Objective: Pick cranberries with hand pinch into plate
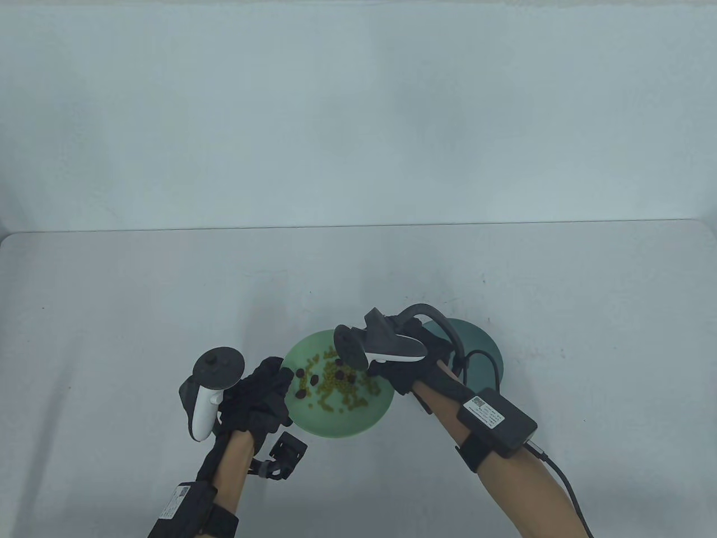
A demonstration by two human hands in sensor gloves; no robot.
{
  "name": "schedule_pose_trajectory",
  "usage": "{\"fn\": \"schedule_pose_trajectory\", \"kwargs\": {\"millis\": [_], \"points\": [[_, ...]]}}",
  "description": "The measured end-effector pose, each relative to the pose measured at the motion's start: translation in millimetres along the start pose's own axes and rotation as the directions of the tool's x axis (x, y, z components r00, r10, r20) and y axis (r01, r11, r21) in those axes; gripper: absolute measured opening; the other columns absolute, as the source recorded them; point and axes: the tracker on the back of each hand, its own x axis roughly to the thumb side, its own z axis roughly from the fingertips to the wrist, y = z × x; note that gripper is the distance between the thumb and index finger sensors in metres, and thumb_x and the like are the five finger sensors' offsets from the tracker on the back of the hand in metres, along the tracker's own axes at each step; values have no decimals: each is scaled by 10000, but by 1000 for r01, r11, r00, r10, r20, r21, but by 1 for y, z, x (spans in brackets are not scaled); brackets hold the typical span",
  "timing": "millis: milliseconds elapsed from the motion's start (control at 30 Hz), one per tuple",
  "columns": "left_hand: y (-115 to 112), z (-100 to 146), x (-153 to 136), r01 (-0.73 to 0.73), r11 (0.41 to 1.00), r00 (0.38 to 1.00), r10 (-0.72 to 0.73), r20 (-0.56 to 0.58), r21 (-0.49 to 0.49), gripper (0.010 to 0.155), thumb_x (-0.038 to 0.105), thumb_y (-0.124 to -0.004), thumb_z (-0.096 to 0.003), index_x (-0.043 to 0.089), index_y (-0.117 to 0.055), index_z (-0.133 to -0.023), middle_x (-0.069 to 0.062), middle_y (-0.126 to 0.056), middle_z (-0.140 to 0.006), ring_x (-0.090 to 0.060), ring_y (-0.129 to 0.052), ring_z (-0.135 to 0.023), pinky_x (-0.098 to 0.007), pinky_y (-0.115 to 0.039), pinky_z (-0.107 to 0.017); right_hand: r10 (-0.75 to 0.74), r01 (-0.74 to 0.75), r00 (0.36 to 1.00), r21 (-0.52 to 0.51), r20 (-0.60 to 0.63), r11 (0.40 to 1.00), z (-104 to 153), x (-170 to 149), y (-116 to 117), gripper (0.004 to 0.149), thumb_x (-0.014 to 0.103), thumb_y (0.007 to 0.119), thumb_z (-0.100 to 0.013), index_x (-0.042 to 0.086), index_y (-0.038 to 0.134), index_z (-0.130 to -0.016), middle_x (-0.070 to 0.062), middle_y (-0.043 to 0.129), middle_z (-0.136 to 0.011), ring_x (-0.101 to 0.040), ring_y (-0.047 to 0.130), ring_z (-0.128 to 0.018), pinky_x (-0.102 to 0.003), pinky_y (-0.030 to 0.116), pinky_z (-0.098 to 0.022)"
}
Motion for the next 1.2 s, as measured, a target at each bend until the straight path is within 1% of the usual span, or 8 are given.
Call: {"fn": "schedule_pose_trajectory", "kwargs": {"millis": [433,767,1000,1200], "points": [[0,0,0,-18,1000,1000,18,2,0,481,240,-652,-601,23,-596,-1027,-135,-879,-797,-203,-1079,-425,-299,-944,-329,77,-77,997,14,15,997,-7,11,6,446,500,757,-510,227,853,-849,144,934,-466,-62,969,-367,-350,879,-397],[2,-1,0,-26,999,1000,25,9,22,477,237,-658,-597,27,-606,-1022,-134,-886,-790,-206,-1090,-428,-291,-956,-331,72,-73,997,26,31,997,-9,14,6,454,496,758,-509,216,852,-854,144,932,-439,-54,964,-343,-345,883,-383],[3,-1,-2,-39,999,999,40,-5,22,478,238,-660,-597,20,-611,-1019,-135,-892,-783,-201,-1095,-423,-283,-961,-325,84,-85,996,20,43,996,-9,20,7,457,491,764,-506,204,857,-851,140,929,-437,-53,960,-341,-345,882,-386],[4,0,-2,-40,999,999,40,-11,17,478,240,-662,-598,19,-613,-1019,-136,-895,-781,-202,-1096,-422,-284,-960,-326,64,-66,996,34,57,997,-10,21,8,450,481,775,-506,191,867,-838,137,929,-435,-55,959,-341,-345,882,-388]]}}
